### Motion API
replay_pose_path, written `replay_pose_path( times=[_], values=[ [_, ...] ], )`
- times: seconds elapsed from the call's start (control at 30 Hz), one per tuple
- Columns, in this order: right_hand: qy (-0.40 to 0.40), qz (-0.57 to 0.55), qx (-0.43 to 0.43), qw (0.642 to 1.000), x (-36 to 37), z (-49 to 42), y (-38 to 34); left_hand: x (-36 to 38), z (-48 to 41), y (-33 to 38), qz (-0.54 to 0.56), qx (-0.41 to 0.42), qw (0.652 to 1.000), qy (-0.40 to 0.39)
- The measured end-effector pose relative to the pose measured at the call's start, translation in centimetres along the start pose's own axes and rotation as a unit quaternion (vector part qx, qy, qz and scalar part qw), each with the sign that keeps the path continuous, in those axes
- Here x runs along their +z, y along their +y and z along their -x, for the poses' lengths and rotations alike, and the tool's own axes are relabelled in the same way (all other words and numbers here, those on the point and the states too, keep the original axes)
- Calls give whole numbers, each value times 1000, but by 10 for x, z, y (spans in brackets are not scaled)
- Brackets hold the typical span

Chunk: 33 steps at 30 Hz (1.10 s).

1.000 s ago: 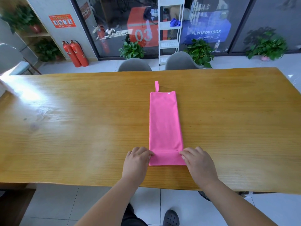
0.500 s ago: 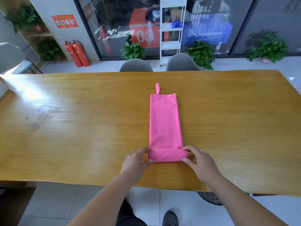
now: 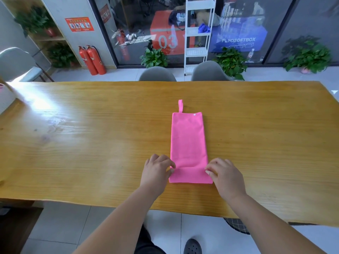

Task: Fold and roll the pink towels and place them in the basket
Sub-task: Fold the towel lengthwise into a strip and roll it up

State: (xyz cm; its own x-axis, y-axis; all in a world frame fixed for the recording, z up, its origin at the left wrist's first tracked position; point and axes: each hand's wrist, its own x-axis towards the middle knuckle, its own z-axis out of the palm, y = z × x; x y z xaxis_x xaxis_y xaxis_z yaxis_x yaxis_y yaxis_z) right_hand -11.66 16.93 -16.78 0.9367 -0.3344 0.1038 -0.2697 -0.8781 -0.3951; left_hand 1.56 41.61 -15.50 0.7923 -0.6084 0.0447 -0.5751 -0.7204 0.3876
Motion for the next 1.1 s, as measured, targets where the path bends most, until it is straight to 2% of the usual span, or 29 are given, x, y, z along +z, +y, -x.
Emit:
replay_pose_path(
  times=[0.13, 0.23, 0.4, 0.57, 0.7, 0.77, 0.9, 1.0, 1.1],
  values=[
    [42, 37, -74, 996, 10, 9, 3, 21, 17, -5, -79, 62, 994, 52],
    [11, 53, -92, 994, 8, 14, 11, 29, 34, -8, -83, 83, 990, 77],
    [-77, 100, -49, 991, 4, 6, 9, 24, 30, -7, -88, 27, 996, -19],
    [-149, 7, 3, 989, -11, -8, 4, 7, 13, 4, 16, -58, 997, -49],
    [-166, -58, 26, 984, -21, 3, 12, 4, 26, -5, 96, -85, 987, -101],
    [-166, -95, 46, 980, -21, 14, 12, 4, 37, -11, 91, -73, 987, -112],
    [-156, -150, 69, 974, -16, 33, 10, 7, 61, -3, 75, -33, 993, -82],
    [-181, -164, 79, 966, -12, 33, 14, 8, 68, -4, 83, -37, 993, -77],
    [-219, -181, 89, 955, -14, 27, 20, 10, 60, -14, 65, -18, 991, -112]
  ],
)
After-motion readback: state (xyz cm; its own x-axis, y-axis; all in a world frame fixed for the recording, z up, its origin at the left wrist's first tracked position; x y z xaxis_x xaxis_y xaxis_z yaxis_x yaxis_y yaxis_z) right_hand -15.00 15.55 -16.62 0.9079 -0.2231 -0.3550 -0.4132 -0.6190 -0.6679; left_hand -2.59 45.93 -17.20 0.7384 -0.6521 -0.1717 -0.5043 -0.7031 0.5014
